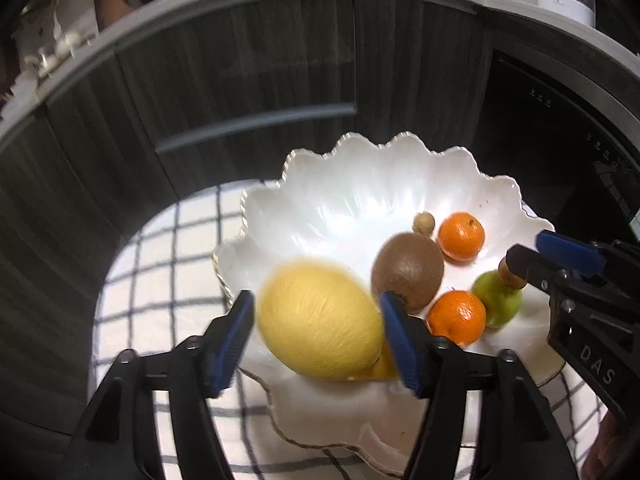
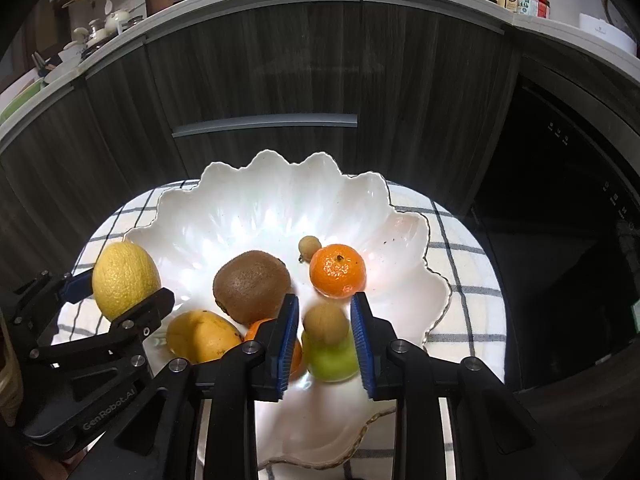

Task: Organize fruits
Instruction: 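Open both grippers to drop the lemon and longan into the bowl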

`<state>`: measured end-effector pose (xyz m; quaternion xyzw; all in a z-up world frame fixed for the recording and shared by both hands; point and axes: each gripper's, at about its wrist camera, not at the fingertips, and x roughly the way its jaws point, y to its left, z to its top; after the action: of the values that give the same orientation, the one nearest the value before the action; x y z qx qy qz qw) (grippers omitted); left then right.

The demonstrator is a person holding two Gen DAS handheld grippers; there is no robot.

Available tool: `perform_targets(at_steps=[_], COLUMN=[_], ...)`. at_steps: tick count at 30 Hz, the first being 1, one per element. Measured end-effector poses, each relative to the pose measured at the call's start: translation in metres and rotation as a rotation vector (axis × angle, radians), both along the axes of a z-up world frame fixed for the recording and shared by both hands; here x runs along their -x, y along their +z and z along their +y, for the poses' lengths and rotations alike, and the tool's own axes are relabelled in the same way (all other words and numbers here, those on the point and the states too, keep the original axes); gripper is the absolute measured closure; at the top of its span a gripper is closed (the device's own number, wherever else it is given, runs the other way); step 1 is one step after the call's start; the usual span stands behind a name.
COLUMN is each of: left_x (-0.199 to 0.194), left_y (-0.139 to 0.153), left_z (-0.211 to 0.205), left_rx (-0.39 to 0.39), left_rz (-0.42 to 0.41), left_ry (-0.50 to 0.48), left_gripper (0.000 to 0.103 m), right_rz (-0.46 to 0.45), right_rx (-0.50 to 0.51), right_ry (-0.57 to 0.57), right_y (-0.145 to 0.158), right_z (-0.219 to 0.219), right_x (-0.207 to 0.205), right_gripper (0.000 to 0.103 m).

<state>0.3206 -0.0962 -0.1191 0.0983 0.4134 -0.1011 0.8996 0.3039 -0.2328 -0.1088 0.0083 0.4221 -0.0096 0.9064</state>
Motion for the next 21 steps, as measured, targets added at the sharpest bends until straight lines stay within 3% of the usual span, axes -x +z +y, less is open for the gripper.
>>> perform_targets(at_steps=[1, 3, 6, 13, 21], left_x=[0.001, 0.003, 0.002, 0.014, 0.041], left_y=[0.002, 0.007, 0.011, 0.023, 0.039], left_z=[0.000, 0.003, 0.007, 0.008, -0.005], left_rx=[-0.011, -0.028, -0.025, -0.006, 0.008], left_rz=[-0.016, -0.040, -0.033, -0.054, -0.083], left_ry=[0.006, 0.026, 0.040, 0.062, 0.046], left_gripper=[0.012, 0.009, 0.007, 0.000, 0.000], right_rz=[-0.005, -0.020, -0.032, -0.044, -0.071], right_rx=[0.005, 0.025, 0.052, 0.078, 0.075], right_ry=[-0.005, -0.032, -0.063, -0.081, -0.144], right_y=[0.001, 0.003, 0.007, 0.018, 0.035], right_z=[0.000, -0.002, -0.006, -0.011, -0.032], right_x=[0.001, 0.004, 0.008, 0.021, 0.048], right_gripper=[0.052, 0.032, 0.017, 0.017, 0.017])
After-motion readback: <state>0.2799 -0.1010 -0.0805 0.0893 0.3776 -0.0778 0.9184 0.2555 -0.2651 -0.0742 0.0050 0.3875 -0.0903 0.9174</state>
